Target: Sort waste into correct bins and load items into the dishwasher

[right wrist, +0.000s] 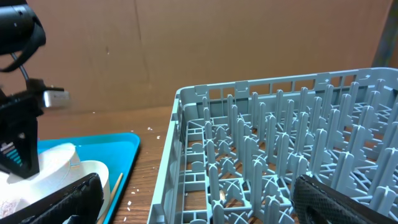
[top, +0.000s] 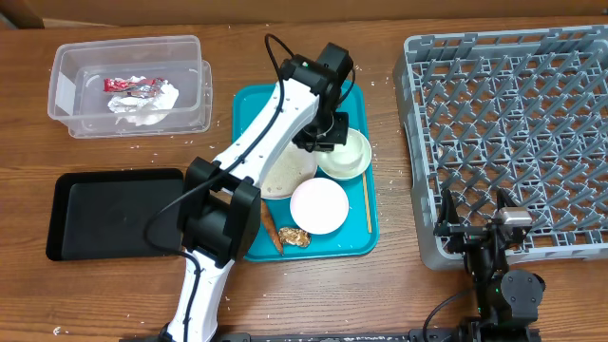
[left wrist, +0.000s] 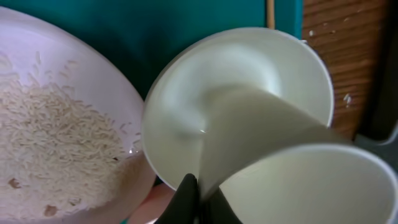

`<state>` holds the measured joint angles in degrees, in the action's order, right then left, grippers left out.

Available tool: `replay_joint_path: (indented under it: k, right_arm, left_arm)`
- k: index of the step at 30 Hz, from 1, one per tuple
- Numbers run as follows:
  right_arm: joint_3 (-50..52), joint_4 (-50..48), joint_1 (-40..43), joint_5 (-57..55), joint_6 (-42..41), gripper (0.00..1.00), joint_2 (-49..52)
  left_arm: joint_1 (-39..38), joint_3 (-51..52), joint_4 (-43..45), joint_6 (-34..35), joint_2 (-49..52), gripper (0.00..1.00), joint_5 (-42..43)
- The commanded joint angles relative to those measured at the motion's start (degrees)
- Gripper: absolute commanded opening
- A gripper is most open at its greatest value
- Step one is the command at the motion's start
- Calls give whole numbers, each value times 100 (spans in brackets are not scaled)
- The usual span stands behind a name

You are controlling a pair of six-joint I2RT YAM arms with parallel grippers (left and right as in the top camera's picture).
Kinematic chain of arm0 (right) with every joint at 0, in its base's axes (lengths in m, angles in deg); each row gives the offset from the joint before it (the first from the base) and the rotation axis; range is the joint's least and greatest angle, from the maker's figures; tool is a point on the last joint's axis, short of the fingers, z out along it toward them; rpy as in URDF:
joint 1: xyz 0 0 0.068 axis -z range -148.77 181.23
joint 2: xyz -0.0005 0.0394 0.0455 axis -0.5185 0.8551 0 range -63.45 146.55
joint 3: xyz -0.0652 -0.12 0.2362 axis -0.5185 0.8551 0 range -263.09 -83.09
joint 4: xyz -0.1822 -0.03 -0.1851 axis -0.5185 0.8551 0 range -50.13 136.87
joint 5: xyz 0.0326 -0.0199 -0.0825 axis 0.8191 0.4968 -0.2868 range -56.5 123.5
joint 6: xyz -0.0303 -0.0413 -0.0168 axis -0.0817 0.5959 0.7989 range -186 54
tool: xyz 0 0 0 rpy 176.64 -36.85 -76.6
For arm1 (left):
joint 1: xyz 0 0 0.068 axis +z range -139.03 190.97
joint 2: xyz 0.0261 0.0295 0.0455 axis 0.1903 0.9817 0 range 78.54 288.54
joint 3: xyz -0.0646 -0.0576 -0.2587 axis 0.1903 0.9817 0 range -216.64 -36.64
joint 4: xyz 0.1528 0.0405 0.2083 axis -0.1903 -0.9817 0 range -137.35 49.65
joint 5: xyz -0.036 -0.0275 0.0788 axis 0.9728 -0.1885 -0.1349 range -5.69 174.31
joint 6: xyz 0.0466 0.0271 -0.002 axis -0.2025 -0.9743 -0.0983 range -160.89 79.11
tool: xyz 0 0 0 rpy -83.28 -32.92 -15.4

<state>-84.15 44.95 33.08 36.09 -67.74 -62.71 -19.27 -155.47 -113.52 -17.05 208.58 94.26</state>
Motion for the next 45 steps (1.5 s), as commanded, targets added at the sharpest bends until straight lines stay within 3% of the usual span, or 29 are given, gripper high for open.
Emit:
replay_joint_path:
  k: [1, 7, 11, 19, 27, 33, 35, 40, 45]
  right_arm:
    - [61, -46, 4, 4, -39, 100, -57]
    - [61, -46, 4, 2, -39, 100, -57]
    - [61, -46, 4, 4, -39, 100, -57]
    - [61, -44, 4, 4, -39, 100, -57]
    - [61, -46, 4, 4, -39, 100, -57]
    - [59, -428, 4, -90, -4, 100, -57]
    - [59, -973, 4, 518, -354, 100, -57]
    - [59, -2341, 4, 1930, -1241, 100, -57]
    - [59, -3630, 4, 1502, -2518, 100, -57]
  left_arm:
    - [33, -304, -170, -2, 22, 4, -42]
    - [63, -1082, -767, -24, 22, 4, -155]
    - [243, -1910, -1102, -44, -24, 4, 304]
    - [1532, -2839, -1005, -857, -203, 4, 3639]
    - [2918, -2437, -1067, -1515, -136, 4, 6260]
    - [3084, -1451, -1113, -2017, -136, 4, 7700]
    - [3086, -1049, -1106, -2107, -136, 4, 8063]
    - [3093, -413, -1064, -2002, -136, 4, 8063]
    - [3018, -413, -1244, -1998, -136, 4, 8065]
